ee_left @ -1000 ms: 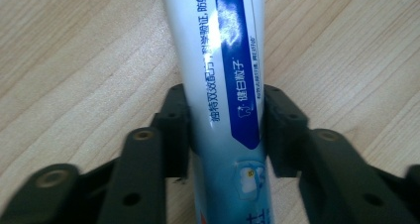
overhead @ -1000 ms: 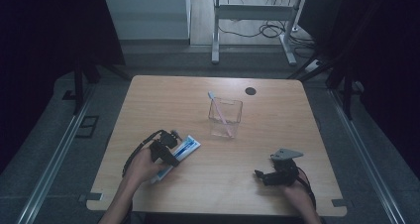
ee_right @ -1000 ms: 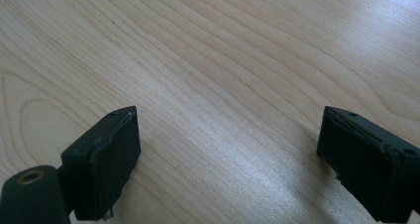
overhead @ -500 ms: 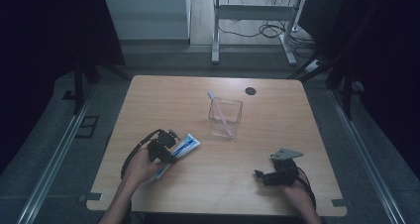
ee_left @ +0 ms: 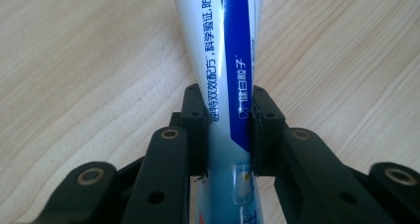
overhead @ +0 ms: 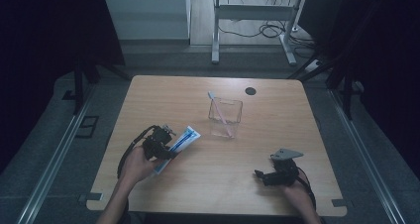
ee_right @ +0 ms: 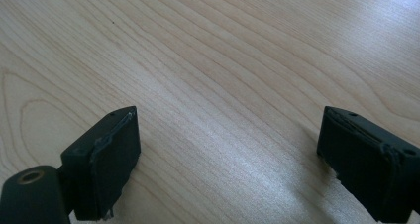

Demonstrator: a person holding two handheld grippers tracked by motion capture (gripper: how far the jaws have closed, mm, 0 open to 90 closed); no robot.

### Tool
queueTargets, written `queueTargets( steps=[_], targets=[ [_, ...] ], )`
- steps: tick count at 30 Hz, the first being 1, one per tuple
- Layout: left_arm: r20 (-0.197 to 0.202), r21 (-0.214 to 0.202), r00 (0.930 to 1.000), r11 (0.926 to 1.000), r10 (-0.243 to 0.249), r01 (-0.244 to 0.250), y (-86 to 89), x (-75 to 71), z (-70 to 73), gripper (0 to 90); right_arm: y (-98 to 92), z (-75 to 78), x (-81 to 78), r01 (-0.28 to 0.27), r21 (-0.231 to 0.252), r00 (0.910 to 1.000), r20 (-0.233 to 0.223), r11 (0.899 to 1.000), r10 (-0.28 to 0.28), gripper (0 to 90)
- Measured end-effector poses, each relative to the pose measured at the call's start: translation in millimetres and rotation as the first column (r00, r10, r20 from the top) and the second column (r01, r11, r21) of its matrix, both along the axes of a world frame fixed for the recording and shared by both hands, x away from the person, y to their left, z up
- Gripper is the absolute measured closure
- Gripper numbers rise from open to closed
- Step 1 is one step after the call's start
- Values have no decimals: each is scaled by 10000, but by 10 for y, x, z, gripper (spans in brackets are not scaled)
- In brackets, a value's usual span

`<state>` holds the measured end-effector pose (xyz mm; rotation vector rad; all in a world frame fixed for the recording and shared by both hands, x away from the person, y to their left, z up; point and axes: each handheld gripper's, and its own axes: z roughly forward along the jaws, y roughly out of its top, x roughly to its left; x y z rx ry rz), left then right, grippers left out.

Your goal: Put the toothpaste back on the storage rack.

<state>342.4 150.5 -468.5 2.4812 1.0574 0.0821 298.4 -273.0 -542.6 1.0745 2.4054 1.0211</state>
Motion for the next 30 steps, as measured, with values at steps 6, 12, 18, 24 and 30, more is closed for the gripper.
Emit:
queueTargets(
  steps=[6,12,18,24,30],
  targets=[
    [500,-452,9987,9990,-16,39,13,-25,120,734,-1,0,0,-7,-5,10000,-2,10000,7,99],
    [927,-733,9957,9973,-1,69,15,-37,215,736,-1,1,0,-13,-9,10000,-5,10000,13,99],
    [1316,-1187,9912,9929,114,43,9,-39,309,737,-2,-1,3,-35,-21,10000,39,10000,35,99],
    [1652,-1547,9862,9879,147,112,-7,-30,403,738,-2,0,3,-33,-15,10000,32,10000,33,99],
    [1895,-1833,9817,9829,202,151,-41,-3,473,738,-2,-1,3,-35,-12,10000,39,10000,35,99]
  ],
)
